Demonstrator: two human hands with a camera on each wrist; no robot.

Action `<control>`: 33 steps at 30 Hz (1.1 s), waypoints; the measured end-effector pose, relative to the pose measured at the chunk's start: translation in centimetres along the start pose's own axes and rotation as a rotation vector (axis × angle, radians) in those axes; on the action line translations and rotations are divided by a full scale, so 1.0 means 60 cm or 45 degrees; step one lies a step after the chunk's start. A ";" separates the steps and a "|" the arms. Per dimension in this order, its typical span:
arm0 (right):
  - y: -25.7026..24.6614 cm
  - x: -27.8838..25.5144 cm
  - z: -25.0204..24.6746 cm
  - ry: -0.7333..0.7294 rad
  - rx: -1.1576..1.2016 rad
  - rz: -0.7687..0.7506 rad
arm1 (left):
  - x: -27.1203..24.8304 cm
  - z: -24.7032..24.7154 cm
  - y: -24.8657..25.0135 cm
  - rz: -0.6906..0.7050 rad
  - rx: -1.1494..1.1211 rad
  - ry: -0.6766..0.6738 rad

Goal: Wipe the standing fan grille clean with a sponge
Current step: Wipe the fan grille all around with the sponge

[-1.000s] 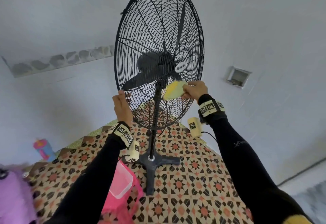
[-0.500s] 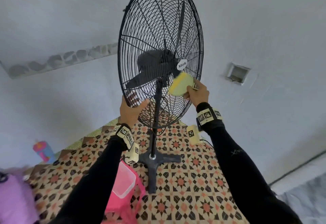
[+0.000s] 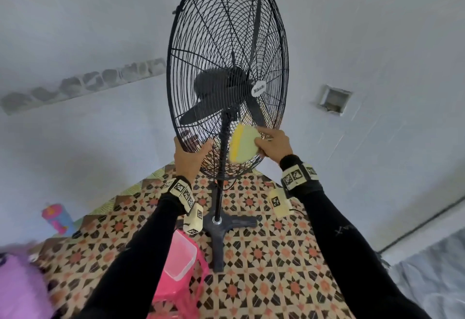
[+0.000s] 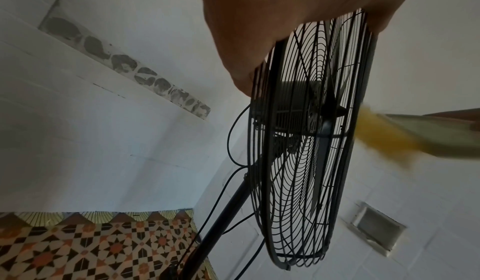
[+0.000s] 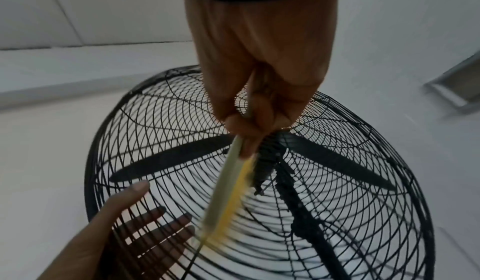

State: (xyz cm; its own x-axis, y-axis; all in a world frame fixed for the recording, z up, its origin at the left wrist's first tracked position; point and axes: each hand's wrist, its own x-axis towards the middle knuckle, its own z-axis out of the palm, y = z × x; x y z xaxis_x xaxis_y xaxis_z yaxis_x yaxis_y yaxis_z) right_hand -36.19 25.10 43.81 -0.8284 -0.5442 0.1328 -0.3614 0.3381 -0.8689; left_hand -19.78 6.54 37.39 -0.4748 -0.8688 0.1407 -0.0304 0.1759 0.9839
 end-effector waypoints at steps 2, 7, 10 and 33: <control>-0.004 -0.007 -0.012 -0.053 -0.042 -0.003 | 0.000 -0.004 -0.001 -0.005 0.002 -0.024; -0.007 -0.019 0.017 0.374 0.153 0.029 | -0.007 0.000 0.010 -0.028 -0.008 -0.058; 0.004 -0.045 0.036 0.130 0.056 0.029 | -0.014 -0.007 0.019 -0.046 -0.025 -0.039; 0.042 -0.135 0.113 0.181 0.101 -0.007 | -0.009 -0.038 0.019 -0.116 0.028 -0.175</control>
State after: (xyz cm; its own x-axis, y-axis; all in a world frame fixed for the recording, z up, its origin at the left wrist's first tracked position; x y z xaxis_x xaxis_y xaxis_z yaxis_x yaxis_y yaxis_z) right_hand -27.52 25.16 37.31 -0.8806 -0.4299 0.1991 -0.3361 0.2705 -0.9021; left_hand -17.52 6.16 38.70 -0.5851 -0.8103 0.0328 -0.0975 0.1105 0.9891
